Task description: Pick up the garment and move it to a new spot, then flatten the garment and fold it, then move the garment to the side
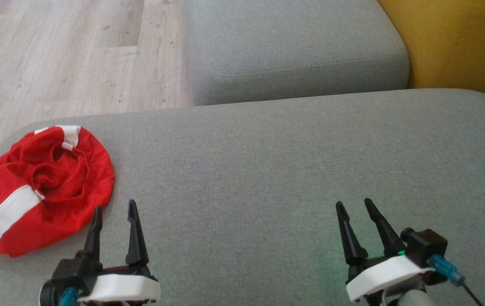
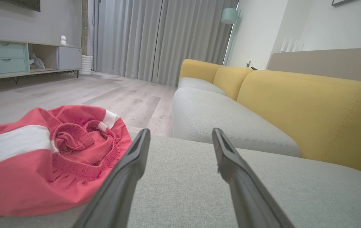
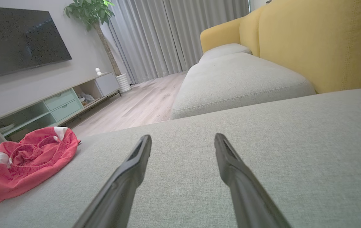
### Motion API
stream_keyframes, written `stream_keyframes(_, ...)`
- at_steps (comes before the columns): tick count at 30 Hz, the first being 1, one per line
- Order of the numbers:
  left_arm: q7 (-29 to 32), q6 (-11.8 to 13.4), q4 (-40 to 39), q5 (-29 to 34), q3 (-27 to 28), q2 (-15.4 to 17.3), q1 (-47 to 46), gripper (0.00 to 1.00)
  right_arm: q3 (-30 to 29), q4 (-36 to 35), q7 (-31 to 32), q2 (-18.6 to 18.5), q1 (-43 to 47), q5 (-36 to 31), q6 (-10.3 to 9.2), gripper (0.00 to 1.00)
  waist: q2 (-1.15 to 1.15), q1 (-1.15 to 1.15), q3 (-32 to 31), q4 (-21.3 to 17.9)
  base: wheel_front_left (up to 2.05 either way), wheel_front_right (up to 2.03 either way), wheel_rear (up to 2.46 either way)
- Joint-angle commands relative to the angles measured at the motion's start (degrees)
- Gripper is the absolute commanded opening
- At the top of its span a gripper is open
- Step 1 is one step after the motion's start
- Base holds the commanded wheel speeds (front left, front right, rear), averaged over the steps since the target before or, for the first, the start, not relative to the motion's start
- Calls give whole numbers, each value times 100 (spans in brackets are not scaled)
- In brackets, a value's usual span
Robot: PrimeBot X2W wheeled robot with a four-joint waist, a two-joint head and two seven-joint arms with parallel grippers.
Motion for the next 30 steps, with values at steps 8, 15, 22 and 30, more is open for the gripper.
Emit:
stream_keyframes(8, -190, 140, -163, 614, 54, 37, -141, 100, 280, -163, -205, -47, -272, -642, 42, 100, 0, 0, -30, 0, 0, 0, 0)
stream_keyframes(15, -309, 280, -46, 999, 23, 39, -128, 100, 260, -177, -323, -50, -260, -1079, 45, 100, 0, 0, -47, -17, 0, 0, 0)
stream_keyframes(22, -313, 419, 170, 803, 96, 39, -156, 100, -91, -49, -327, -50, -212, -1005, 45, 100, 0, 0, -65, -23, 0, 0, 0)
stream_keyframes(30, -313, 399, 315, 861, 90, 39, -173, 100, -200, 4, -327, -50, -211, -952, 45, 100, 0, 0, -73, -34, 0, 0, 0)
